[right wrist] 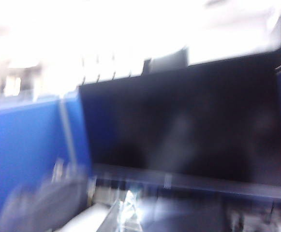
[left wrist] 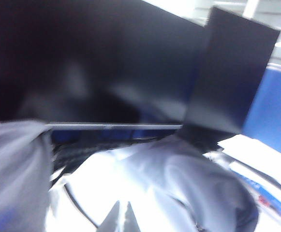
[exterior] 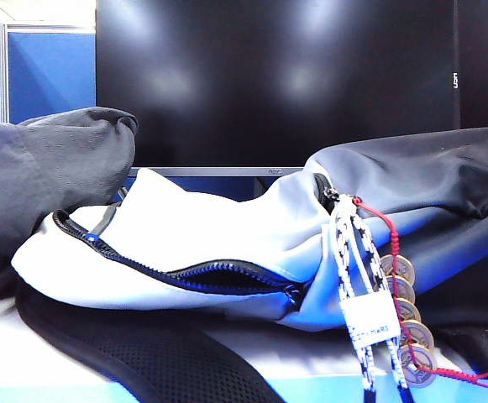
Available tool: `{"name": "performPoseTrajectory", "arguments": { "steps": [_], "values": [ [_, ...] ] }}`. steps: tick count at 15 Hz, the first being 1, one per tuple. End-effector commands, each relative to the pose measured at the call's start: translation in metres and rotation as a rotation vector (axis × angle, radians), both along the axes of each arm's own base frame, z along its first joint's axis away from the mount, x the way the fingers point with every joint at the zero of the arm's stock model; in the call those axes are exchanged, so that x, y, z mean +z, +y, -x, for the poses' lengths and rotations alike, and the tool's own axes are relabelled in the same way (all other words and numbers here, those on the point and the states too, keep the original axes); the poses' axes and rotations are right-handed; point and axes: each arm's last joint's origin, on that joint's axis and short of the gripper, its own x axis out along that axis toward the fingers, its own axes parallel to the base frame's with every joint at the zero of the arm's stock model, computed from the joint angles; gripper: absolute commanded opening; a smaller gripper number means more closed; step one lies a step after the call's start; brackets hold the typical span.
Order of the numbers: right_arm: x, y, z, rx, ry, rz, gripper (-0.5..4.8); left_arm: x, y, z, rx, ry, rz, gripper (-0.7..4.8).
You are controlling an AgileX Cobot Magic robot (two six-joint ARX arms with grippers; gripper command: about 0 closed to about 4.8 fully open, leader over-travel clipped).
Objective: Take the gray clothes out of the backpack.
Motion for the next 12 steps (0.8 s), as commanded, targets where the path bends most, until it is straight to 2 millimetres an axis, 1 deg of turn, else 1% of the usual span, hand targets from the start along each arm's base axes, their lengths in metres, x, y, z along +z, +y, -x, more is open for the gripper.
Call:
{"name": "performPoseTrajectory", "arguments": {
  "steps": [1,2,5,7,8,9,10,11,12],
  "values": [
    [-0.019,0.017,-0.014,0.075,0.068,0.043,-0.06,-0.012,-0.002,-0.007,-0.059,0.03,-0.016,-0.05],
    [-0.028,0.027,-0.024,0.087,0.073,0.042,-0.06,-0.017,-0.002,-0.01,-0.084,0.032,-0.019,-0.05],
    [-0.07,0.061,-0.059,0.083,0.044,0.007,-0.06,-0.028,-0.003,-0.019,-0.099,0.048,-0.017,-0.05],
    [-0.108,0.08,-0.08,0.094,0.045,-0.128,-0.06,-0.037,-0.004,-0.022,-0.159,0.082,-0.016,-0.05],
    [-0.131,0.086,-0.088,0.061,0.036,-0.162,-0.06,-0.041,-0.005,-0.024,-0.173,0.094,-0.017,-0.06],
    [-0.155,0.091,-0.094,0.018,0.056,-0.16,-0.06,-0.044,-0.005,-0.026,-0.162,0.102,-0.016,-0.05],
    [-0.171,0.093,-0.098,-0.012,0.108,-0.124,-0.06,-0.048,-0.006,-0.028,-0.164,0.111,-0.016,-0.06],
    [-0.178,0.094,-0.099,-0.017,0.162,-0.083,-0.06,-0.053,-0.006,-0.03,-0.179,0.132,-0.011,-0.06],
    [-0.178,0.094,-0.099,-0.016,0.162,-0.082,-0.06,-0.06,-0.009,-0.032,-0.211,0.158,-0.01,-0.05]
  ]
}}
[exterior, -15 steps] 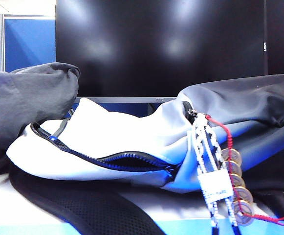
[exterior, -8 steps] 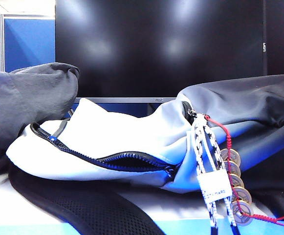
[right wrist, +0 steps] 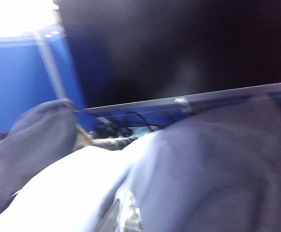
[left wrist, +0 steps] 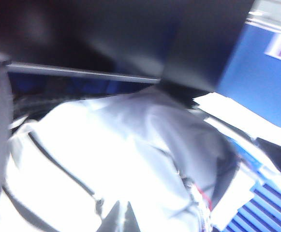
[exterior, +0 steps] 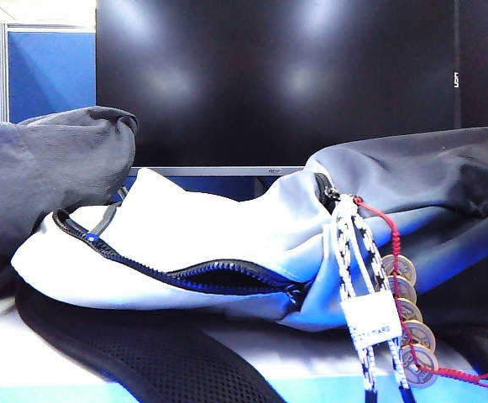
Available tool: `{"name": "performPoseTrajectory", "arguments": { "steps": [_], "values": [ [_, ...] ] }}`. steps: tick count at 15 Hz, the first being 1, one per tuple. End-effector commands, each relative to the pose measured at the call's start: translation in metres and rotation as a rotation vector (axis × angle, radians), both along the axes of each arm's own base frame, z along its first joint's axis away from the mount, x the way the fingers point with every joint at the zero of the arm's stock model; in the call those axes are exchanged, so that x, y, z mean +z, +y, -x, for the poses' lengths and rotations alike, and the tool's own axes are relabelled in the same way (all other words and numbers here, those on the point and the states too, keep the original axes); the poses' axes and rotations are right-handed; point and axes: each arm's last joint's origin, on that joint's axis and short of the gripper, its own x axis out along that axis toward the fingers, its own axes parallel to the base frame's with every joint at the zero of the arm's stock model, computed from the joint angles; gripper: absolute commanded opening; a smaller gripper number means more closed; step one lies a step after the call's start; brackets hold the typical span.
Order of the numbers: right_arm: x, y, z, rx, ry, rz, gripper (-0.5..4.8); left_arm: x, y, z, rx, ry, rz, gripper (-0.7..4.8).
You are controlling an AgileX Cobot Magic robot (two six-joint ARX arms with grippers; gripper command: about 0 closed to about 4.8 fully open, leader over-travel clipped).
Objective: Take the gray clothes out of the backpack.
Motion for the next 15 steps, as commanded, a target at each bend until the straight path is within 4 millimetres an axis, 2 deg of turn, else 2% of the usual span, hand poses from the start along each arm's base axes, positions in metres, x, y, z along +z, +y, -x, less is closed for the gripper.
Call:
{"name": "performPoseTrajectory", "arguments": {
  "steps": [1,5,8,10,12,15],
  "values": [
    [-0.002,0.0,0.0,-0.003,0.007,-0.01,-0.06,-0.016,-0.005,-0.005,-0.073,0.051,0.006,-0.05],
    [-0.003,0.001,0.0,0.011,0.015,0.003,-0.06,-0.059,-0.007,-0.023,-0.009,0.191,0.071,-0.05],
    [-0.007,0.001,-0.001,0.011,0.043,0.03,-0.06,-0.081,-0.008,-0.031,-0.027,0.147,0.086,-0.05],
    [-0.009,0.001,-0.001,0.011,0.057,0.043,-0.06,-0.082,-0.006,-0.033,0.081,0.105,0.035,-0.05],
    [-0.011,0.001,-0.001,0.011,0.075,0.061,-0.06,-0.084,-0.004,-0.035,0.175,0.152,0.074,-0.04],
    [-0.013,0.002,-0.001,0.011,0.09,0.076,-0.06,-0.088,-0.004,-0.034,0.18,0.207,0.083,-0.05]
  ]
}}
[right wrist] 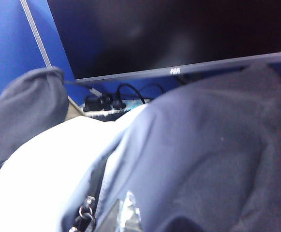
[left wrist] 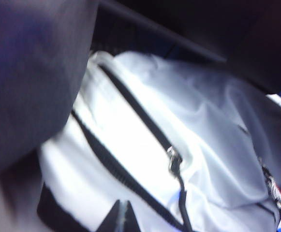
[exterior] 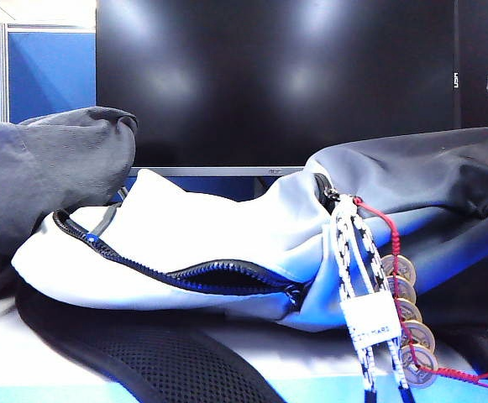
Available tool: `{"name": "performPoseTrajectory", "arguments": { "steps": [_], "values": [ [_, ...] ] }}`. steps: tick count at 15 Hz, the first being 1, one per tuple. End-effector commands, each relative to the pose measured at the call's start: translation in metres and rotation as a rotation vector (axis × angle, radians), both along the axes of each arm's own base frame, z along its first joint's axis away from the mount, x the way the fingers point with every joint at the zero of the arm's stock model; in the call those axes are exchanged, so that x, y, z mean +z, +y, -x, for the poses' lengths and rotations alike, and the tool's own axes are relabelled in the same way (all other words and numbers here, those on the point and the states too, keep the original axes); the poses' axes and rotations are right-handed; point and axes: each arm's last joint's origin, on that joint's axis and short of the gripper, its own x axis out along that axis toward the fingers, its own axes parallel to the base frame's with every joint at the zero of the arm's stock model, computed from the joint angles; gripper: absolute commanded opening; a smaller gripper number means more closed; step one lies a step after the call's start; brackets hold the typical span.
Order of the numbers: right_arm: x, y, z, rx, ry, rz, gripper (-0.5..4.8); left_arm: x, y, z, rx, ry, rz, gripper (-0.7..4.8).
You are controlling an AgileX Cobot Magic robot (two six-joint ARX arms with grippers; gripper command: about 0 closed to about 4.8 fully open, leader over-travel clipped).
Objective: Take the gray clothes out of the backpack.
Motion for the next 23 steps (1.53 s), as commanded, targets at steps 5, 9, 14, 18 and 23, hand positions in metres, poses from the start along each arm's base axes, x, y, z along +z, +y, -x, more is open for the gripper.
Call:
{"name": "performPoseTrajectory", "arguments": {
  "steps": [5,9,14,18,23],
  "values": [
    [-0.003,0.0,0.0,0.002,0.008,0.007,-0.05,-0.001,0.002,-0.001,0.044,-0.115,-0.211,-0.05],
    [-0.003,0.0,0.0,0.002,0.008,0.007,-0.06,0.0,0.012,-0.004,0.408,-0.161,-0.48,-0.05],
    [-0.003,0.0,0.0,0.002,0.01,0.01,-0.06,0.004,0.022,-0.005,0.53,-0.163,-0.411,-0.05],
    [-0.003,0.0,0.0,0.002,0.01,0.01,-0.06,0.009,0.024,-0.005,0.566,-0.203,-0.383,-0.05],
    [-0.003,0.0,0.0,0.002,0.01,0.01,-0.06,0.009,0.025,-0.005,0.566,-0.203,-0.383,-0.05]
  ]
}}
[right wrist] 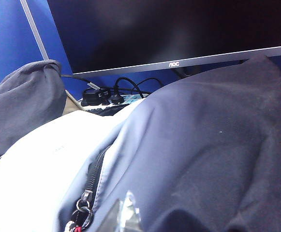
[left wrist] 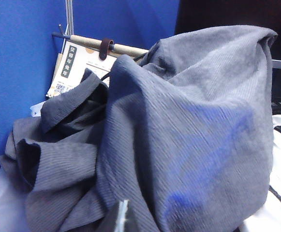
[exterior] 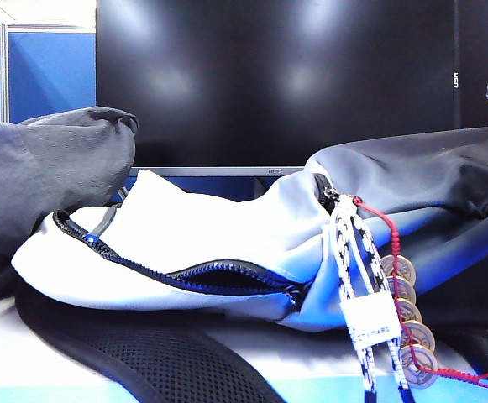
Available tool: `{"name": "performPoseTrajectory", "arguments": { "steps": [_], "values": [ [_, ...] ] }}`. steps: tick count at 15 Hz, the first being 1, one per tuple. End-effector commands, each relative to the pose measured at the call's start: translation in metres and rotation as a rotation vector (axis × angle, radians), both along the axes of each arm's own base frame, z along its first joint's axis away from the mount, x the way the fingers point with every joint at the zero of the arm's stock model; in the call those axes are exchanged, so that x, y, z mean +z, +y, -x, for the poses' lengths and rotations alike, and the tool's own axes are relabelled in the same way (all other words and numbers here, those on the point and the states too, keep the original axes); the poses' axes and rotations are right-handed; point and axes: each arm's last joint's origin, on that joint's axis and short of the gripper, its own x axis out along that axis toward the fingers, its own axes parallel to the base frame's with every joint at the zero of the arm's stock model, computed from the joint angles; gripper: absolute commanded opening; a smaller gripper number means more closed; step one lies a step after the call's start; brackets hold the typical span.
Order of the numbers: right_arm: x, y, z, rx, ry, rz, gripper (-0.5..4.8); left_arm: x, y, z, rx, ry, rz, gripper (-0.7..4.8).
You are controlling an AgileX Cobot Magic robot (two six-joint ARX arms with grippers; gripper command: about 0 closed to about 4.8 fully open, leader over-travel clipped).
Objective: Take the gray clothes out of the backpack.
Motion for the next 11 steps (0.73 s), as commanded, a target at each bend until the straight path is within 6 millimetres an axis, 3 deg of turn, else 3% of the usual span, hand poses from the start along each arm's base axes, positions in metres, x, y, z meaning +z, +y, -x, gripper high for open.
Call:
{"name": "performPoseTrajectory", "arguments": {
  "steps": [1,11],
  "values": [
    [-0.0014,0.0003,-0.0002,0.002,-0.003,-0.003,-0.06,0.0022,-0.0007,0.0002,-0.03,-0.022,-0.002,-0.05],
    [-0.0014,0.0003,-0.0002,0.002,-0.003,-0.003,-0.06,0.0021,-0.0017,0.0002,-0.064,-0.021,-0.001,-0.05]
  ]
}}
